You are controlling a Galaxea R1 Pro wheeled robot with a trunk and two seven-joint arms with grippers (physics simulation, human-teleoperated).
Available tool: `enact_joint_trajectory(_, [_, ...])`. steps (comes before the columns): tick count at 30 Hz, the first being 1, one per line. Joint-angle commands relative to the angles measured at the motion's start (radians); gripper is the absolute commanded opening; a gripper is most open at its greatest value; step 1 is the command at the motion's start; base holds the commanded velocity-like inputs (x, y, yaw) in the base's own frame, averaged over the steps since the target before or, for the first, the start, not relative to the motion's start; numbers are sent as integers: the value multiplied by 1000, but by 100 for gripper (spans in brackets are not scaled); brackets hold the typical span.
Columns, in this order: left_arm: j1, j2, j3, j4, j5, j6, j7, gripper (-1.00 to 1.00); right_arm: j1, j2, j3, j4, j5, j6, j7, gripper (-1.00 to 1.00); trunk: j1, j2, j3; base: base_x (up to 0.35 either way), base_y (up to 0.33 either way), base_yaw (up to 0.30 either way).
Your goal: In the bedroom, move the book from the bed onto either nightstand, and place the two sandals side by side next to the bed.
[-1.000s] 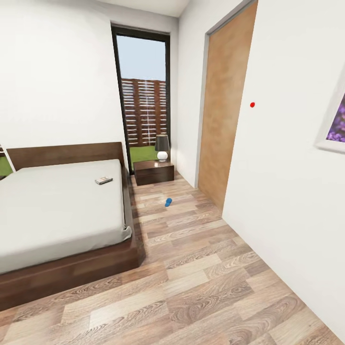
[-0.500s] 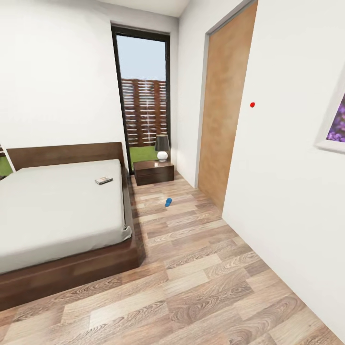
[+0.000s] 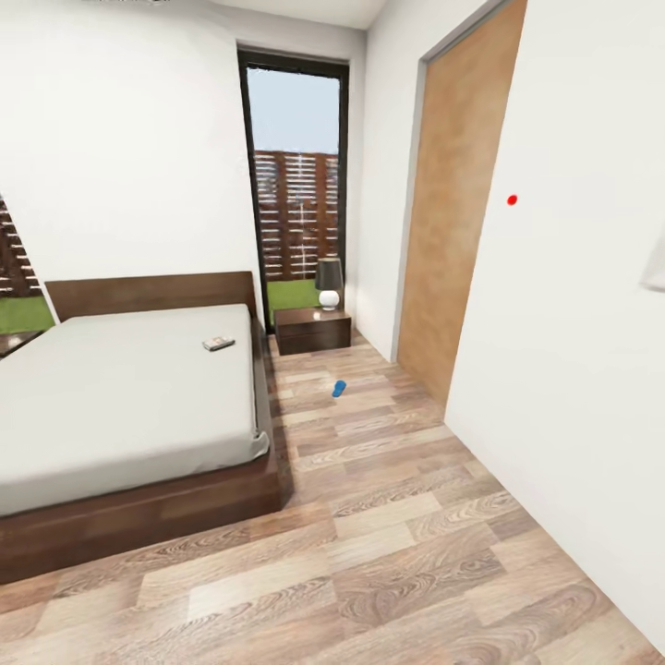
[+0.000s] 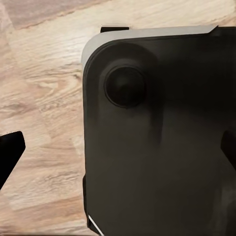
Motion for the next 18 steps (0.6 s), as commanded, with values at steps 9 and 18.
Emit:
enact_joint_trajectory(9, [-1, -1, -1, 1, -1, -4, 0, 100, 0, -2, -1, -4, 6, 2, 6, 100, 0, 0, -5, 0, 0, 264])
enact_joint_trajectory(18, [-1, 0, -1, 1, -1, -4, 0, 100, 0, -2, 0, -5, 7, 2, 7, 100, 0, 0, -8, 0, 0, 277])
